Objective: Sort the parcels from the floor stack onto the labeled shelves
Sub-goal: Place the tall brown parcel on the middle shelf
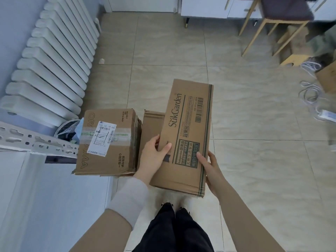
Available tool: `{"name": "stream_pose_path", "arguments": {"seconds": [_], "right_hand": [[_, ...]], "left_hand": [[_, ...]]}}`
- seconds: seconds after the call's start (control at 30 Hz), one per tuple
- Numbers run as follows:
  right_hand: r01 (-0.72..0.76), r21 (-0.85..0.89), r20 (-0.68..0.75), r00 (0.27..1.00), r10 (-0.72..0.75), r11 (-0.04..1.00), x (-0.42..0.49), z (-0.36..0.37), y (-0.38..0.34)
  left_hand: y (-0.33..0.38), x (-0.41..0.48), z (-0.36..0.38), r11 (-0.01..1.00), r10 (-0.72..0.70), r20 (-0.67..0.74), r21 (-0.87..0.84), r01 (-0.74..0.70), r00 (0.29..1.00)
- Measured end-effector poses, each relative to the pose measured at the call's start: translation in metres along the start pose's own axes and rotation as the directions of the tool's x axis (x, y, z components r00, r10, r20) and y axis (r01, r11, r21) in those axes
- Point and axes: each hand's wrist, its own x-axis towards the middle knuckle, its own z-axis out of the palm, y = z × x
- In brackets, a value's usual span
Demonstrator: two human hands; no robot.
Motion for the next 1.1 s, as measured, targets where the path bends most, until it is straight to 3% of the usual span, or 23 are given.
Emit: {"name": "stream_pose_path", "arguments": {"seconds": [0.27,0.57,0.73,0.8,0.9,1.0,1.1], "right_hand": [[0.064,0.348,-0.122,0.992,-0.023,0.935,-0.067,-0.099,-0.041],[0.242,0.513,-0.254,0.959,-0.123,0.824,-0.153,-0.224,-0.026],[0.343,0.558,-0.378,0.916,-0.137,0.755,-0.202,-0.293,-0.001],[0.404,0.513,-0.482,0.866,-0.135,0.758,-0.22,-0.32,0.012],[0.459,0.306,-0.614,0.765,-0.196,0.834,-0.254,-0.353,0.033],[0.514,0.102,-0.613,0.707,-0.353,0.852,-0.288,-0.372,0.054],[0.459,-0.048,-0.639,0.669,-0.38,0.887,-0.301,-0.384,0.07]], "left_hand": [[0.109,-0.031,0.045,0.972,0.234,0.299,-0.09,-0.217,0.925],[0.17,-0.106,0.159,0.968,0.203,0.644,-0.018,-0.251,0.737],[0.194,-0.161,0.248,0.964,0.241,0.685,-0.087,-0.252,0.687],[0.202,-0.183,0.284,0.958,0.265,0.689,-0.111,-0.263,0.675],[0.214,-0.213,0.331,0.94,0.305,0.714,-0.12,-0.319,0.63],[0.227,-0.239,0.371,0.93,0.315,0.747,-0.118,-0.349,0.585],[0.24,-0.265,0.405,0.915,0.309,0.798,-0.1,-0.392,0.518]]}}
